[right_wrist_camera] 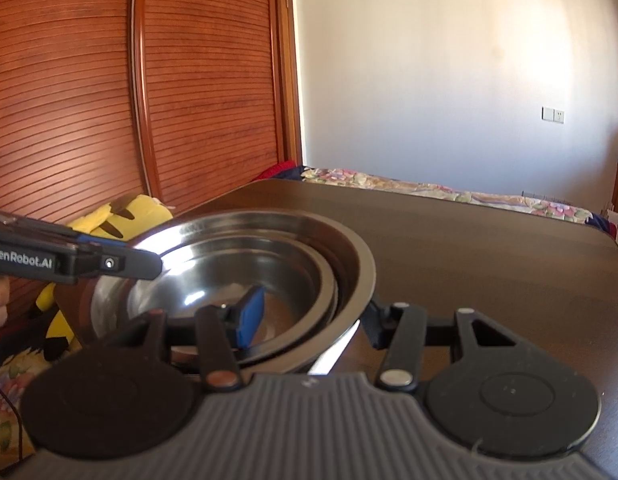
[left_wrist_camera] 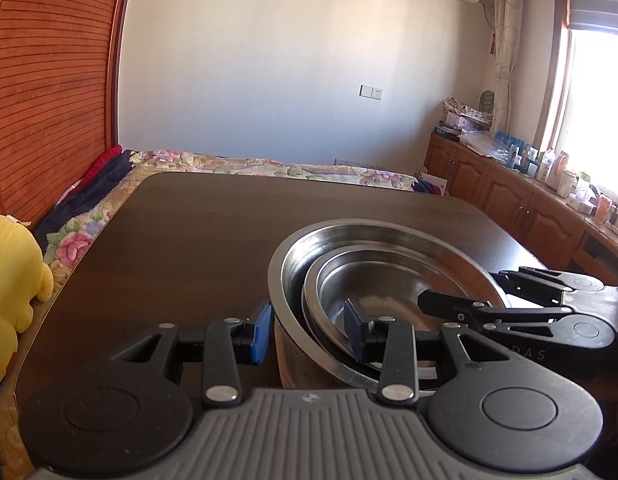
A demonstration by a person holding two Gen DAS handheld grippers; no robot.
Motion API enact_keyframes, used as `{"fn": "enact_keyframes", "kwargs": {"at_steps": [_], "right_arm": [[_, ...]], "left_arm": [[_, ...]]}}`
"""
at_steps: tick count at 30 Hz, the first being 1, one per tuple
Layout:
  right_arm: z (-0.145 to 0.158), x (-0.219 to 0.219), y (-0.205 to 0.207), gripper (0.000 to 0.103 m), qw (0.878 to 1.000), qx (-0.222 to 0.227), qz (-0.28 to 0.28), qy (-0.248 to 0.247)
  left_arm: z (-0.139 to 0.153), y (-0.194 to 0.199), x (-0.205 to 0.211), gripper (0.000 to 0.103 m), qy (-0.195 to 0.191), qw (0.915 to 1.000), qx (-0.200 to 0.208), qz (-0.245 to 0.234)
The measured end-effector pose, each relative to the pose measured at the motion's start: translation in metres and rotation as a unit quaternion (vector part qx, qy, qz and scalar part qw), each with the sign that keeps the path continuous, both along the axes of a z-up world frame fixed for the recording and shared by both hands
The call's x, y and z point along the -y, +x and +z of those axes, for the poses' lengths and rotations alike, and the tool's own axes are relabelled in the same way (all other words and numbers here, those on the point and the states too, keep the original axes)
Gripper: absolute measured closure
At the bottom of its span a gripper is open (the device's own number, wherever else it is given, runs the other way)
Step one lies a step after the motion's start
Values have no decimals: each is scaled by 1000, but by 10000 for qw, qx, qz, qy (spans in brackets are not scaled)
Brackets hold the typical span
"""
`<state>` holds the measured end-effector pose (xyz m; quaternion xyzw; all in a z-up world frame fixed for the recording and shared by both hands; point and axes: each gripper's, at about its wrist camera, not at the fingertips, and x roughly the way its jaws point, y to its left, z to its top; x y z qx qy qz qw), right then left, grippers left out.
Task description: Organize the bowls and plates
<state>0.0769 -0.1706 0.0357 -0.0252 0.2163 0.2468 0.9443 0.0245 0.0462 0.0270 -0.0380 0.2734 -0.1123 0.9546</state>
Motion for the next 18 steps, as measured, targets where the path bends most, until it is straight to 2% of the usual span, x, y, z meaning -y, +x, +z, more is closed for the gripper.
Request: {"fn": "enact_keyframes", "kwargs": {"at_steps": [8, 10, 13, 18], "right_arm": [[0, -2, -1, 48, 10000, 3, 28, 51], [0, 0, -3, 43, 10000, 14, 19, 57], [5, 5, -7, 35, 9999, 104, -57, 67], [15, 17, -10, 35, 9994, 180, -256, 175]], "left_arm": [[-3, -2, 2, 62, 85, 9999, 81, 37], [-3, -2, 1, 62, 109, 9999, 105, 61], [-1, -3, 0, 59, 153, 9997, 144, 101], [6, -6, 0, 51, 230, 9992, 276, 160]]}}
